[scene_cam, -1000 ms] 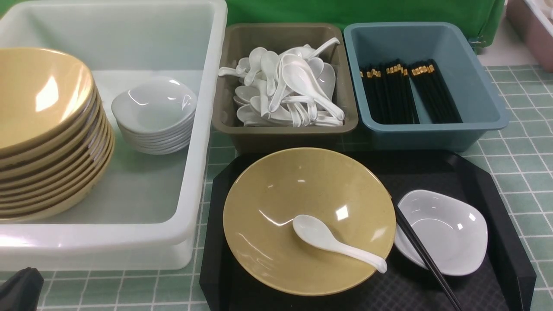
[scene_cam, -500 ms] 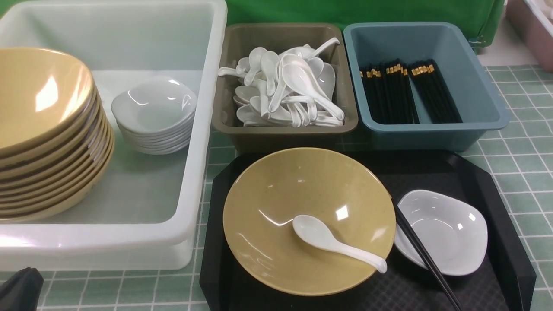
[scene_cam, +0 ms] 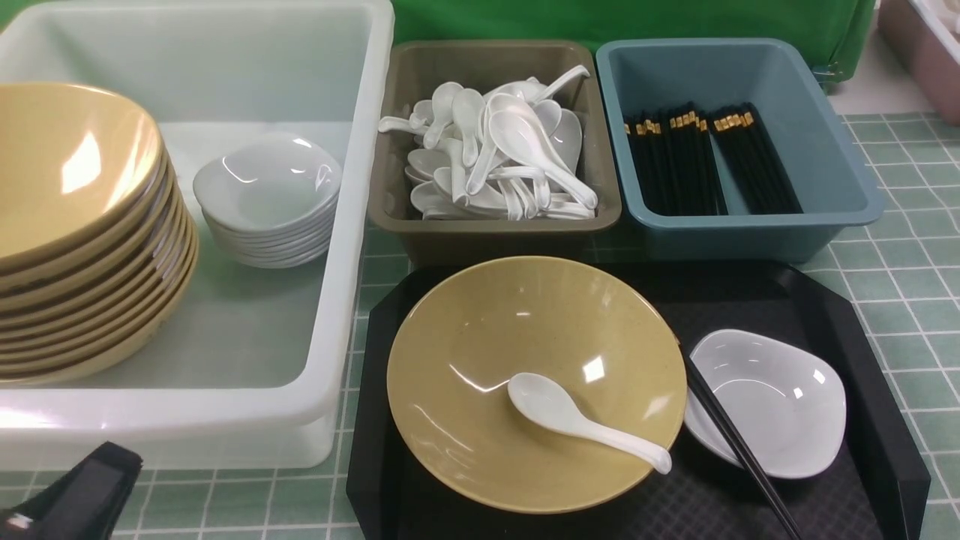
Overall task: On blue table put chopsticks spoon bowls plates into blue grey white boxes.
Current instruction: 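Move the grippers toward the tableware on the black tray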
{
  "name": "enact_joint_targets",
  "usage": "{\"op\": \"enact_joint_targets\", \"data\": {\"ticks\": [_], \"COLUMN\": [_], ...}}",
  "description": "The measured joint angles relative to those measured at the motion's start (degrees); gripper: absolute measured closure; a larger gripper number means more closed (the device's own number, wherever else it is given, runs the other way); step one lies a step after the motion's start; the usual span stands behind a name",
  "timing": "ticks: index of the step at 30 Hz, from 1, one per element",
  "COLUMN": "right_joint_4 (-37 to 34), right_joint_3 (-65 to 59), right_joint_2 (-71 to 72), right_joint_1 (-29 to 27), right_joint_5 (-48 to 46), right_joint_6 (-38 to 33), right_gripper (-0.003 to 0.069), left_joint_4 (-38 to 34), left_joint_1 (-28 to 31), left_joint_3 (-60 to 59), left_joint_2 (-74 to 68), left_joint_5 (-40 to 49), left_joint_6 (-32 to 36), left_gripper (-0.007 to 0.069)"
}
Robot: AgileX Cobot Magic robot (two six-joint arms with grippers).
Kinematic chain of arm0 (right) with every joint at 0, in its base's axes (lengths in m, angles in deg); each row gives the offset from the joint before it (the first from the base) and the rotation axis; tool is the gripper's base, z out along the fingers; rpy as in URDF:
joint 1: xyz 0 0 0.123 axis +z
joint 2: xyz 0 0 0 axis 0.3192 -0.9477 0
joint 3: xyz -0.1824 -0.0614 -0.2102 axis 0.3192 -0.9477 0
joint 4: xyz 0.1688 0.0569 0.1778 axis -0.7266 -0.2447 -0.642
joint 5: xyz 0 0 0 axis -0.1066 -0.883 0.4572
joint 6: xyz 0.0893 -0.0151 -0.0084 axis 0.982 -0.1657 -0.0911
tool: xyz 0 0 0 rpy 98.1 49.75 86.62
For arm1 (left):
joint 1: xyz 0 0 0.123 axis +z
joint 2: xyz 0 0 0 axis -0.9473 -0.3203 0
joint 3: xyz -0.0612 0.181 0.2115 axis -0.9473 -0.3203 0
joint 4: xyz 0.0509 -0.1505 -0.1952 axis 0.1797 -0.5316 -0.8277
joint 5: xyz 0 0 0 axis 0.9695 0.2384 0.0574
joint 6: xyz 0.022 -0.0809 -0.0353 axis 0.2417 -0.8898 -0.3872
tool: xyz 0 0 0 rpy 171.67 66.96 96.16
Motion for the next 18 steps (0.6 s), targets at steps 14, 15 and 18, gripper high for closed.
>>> {"op": "enact_joint_targets", "data": {"ticks": [14, 15, 18], "right_joint_4": [-2.5, -2.5, -2.6], "right_joint_3": [0.6, 1.2, 3.8], "right_joint_2": [0.0, 0.0, 0.0], "right_joint_1": [1.7, 2.3, 3.9], "right_joint_5": [-2.3, -3.0, -4.2], "right_joint_6": [-13.5, -16.5, -21.7], "right_gripper": [0.0421, 0.0421, 0.0421], "left_joint_4": [-6.0, -5.3, -3.3], "left_joint_1": [0.0, 0.0, 0.0], "left_joint_3": [6.9, 8.8, 13.3], "left_joint_2": [0.0, 0.0, -0.4], "left_joint_5": [7.5, 8.5, 10.3], "left_joint_6": [18.2, 21.8, 26.0], "left_gripper": [0.0622, 0.0622, 0.0622]}}
